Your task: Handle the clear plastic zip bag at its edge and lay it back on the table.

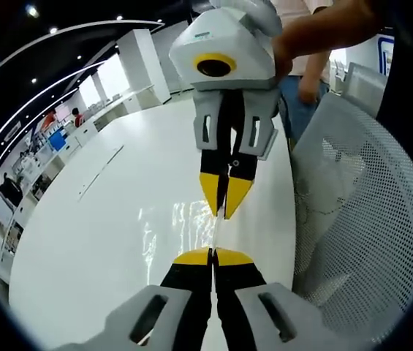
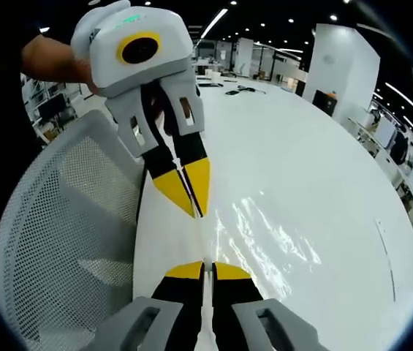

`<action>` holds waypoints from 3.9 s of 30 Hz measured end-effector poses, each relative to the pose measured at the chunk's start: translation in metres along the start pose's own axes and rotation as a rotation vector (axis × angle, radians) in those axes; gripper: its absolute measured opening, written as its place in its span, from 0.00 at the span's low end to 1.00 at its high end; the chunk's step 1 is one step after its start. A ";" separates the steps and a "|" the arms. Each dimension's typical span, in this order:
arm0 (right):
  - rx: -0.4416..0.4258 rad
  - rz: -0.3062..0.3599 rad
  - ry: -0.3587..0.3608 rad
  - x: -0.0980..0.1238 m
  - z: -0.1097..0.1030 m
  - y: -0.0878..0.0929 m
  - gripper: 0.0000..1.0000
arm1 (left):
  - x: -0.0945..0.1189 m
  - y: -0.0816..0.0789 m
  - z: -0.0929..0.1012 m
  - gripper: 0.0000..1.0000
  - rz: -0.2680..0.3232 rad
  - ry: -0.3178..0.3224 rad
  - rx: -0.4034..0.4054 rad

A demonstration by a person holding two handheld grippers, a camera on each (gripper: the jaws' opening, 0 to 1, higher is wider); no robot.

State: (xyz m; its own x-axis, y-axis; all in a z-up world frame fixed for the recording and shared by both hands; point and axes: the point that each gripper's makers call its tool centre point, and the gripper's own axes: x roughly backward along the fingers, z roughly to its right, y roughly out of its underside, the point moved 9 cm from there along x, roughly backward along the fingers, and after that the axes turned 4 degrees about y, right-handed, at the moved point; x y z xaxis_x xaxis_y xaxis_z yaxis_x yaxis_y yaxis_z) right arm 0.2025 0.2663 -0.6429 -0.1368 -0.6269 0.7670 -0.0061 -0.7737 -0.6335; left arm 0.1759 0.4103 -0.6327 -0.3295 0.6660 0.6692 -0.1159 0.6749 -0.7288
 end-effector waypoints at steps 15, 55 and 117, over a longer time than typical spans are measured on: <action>0.010 -0.036 -0.003 -0.004 -0.007 -0.007 0.00 | -0.009 -0.001 0.003 0.08 -0.049 0.013 -0.003; -0.002 -0.090 0.000 0.002 -0.002 0.021 0.00 | -0.011 0.007 0.004 0.00 -0.092 0.031 -0.020; -0.152 -0.198 0.005 0.019 0.001 0.062 0.00 | -0.012 0.012 0.008 0.00 -0.094 0.034 -0.062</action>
State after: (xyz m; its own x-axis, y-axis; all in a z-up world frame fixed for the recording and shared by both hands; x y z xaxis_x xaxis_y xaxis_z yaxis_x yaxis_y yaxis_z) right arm 0.2008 0.2061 -0.6680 -0.1235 -0.4634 0.8775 -0.1818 -0.8588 -0.4791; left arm 0.1706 0.4076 -0.6510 -0.2875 0.6084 0.7397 -0.0866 0.7527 -0.6527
